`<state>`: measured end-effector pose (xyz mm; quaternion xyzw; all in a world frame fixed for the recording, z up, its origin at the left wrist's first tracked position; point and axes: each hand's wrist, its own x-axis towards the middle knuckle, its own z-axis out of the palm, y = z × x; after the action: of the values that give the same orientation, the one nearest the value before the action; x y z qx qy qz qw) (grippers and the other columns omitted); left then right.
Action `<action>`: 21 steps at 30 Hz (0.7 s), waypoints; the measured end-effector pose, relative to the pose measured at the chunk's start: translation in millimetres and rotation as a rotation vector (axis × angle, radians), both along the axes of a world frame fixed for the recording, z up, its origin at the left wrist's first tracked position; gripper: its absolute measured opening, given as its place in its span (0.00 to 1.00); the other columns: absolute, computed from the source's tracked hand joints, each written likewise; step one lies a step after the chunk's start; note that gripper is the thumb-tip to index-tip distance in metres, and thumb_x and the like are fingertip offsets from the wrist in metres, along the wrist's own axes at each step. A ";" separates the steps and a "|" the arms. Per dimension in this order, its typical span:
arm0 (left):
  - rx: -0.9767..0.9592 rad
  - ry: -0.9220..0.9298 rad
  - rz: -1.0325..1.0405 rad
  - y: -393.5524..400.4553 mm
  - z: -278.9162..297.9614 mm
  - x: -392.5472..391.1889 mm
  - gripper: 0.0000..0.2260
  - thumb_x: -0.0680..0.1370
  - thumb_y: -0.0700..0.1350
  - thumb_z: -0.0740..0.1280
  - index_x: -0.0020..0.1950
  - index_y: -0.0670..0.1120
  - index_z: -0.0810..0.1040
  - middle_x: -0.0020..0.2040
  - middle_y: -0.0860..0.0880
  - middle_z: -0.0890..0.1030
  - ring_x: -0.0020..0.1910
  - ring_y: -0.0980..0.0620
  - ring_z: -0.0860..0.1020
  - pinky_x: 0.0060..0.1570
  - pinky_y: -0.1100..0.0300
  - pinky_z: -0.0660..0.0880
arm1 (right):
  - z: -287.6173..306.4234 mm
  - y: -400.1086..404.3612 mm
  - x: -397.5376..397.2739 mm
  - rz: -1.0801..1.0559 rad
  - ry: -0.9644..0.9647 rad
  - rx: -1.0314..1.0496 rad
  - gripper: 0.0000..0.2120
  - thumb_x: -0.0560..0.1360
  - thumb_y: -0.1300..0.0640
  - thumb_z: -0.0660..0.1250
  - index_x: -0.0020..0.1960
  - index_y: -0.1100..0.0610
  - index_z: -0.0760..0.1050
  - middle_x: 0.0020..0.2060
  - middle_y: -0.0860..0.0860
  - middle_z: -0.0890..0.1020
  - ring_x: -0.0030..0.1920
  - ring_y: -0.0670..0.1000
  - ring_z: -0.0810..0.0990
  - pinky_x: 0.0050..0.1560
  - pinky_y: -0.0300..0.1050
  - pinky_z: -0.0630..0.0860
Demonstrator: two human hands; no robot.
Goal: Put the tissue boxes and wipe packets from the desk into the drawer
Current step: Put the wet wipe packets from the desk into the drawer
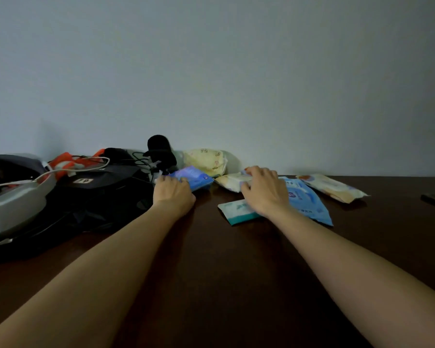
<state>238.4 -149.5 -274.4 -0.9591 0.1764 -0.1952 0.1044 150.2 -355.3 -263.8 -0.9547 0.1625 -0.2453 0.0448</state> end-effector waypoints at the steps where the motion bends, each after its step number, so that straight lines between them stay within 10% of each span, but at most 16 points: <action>1: 0.008 -0.032 0.000 -0.5 -6.7 6.0 0.19 0.82 0.52 0.57 0.67 0.44 0.74 0.62 0.40 0.81 0.61 0.39 0.77 0.66 0.48 0.69 | 2.1 -1.1 15.7 -0.058 0.046 0.000 0.23 0.80 0.43 0.60 0.72 0.51 0.68 0.68 0.56 0.74 0.68 0.58 0.72 0.64 0.59 0.71; 7: -0.042 -0.114 -0.008 -3.9 -20.3 16.3 0.13 0.82 0.44 0.57 0.61 0.46 0.78 0.52 0.44 0.85 0.52 0.42 0.82 0.59 0.48 0.73 | -11.3 -39.0 25.5 -0.656 0.367 0.297 0.39 0.77 0.38 0.59 0.81 0.57 0.54 0.79 0.64 0.59 0.78 0.69 0.56 0.72 0.78 0.51; 11: -0.082 -0.161 -0.067 -2.6 -14.6 1.8 0.13 0.83 0.43 0.56 0.63 0.47 0.77 0.52 0.46 0.85 0.51 0.44 0.83 0.54 0.51 0.73 | 5.0 -41.8 2.1 -0.553 0.395 0.275 0.30 0.78 0.49 0.65 0.76 0.59 0.66 0.73 0.61 0.71 0.72 0.66 0.70 0.69 0.71 0.67; 14: -0.176 -0.239 -0.143 3.8 -7.1 -20.6 0.12 0.83 0.44 0.57 0.64 0.46 0.75 0.53 0.46 0.85 0.52 0.43 0.83 0.52 0.52 0.73 | 19.7 -35.7 -24.1 -0.374 0.225 0.104 0.16 0.79 0.55 0.66 0.64 0.60 0.78 0.59 0.59 0.82 0.59 0.61 0.81 0.51 0.50 0.76; 21: -0.868 -0.240 -0.341 12.2 41.4 -125.1 0.14 0.82 0.51 0.59 0.64 0.50 0.77 0.48 0.45 0.83 0.46 0.41 0.80 0.41 0.51 0.70 | 48.4 24.3 -113.5 -0.074 -0.444 -0.083 0.14 0.80 0.62 0.64 0.66 0.59 0.73 0.50 0.58 0.84 0.43 0.60 0.83 0.37 0.45 0.66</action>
<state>113.3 -137.3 -233.0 -0.8421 0.2201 -0.3744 -0.3197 36.7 -331.1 -215.3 -0.8717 0.1733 -0.4574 0.0312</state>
